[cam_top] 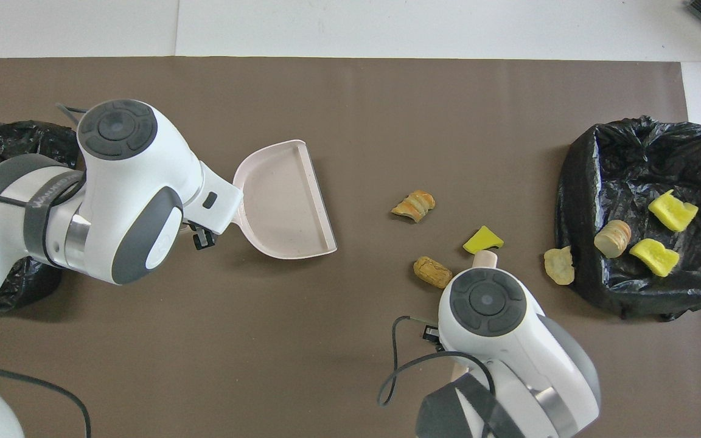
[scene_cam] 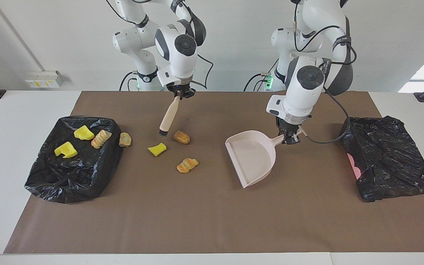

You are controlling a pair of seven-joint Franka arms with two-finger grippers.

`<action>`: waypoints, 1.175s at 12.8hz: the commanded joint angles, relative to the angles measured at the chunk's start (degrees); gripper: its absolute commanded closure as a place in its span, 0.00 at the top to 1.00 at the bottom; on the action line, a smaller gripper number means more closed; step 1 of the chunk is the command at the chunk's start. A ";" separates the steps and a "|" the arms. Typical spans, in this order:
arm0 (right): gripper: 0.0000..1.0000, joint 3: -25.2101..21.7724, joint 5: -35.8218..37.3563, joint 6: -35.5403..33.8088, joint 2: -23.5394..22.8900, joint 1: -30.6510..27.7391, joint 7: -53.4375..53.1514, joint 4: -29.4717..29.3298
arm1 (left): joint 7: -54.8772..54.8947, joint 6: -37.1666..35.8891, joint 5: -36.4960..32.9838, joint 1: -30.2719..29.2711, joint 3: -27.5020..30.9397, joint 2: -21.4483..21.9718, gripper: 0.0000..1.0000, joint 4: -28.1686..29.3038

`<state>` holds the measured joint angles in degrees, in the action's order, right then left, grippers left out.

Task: Sweep and dump trash in bin
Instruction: 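Reach the right gripper to the brush and grasp it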

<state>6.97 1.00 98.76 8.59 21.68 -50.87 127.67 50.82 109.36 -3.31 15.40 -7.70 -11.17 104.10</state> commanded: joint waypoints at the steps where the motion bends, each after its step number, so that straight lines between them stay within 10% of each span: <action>1: 0.00 0.76 3.03 -1.20 -0.86 -7.67 1.12 0.47 | -2.39 2.26 2.16 1.38 0.40 2.91 0.00 4.69; 10: 0.00 0.94 6.82 7.49 2.31 -20.96 14.55 9.97 | -8.01 3.67 5.33 7.18 0.40 6.24 0.00 12.16; 15: 0.00 1.11 3.24 10.40 0.11 -18.52 20.00 9.53 | -9.76 6.48 5.33 8.33 0.49 5.98 0.00 14.55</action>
<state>7.59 6.29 107.81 8.94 2.27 -34.17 136.78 42.32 113.82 1.42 22.35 -8.08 -6.85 116.24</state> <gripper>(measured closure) 0.740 0.683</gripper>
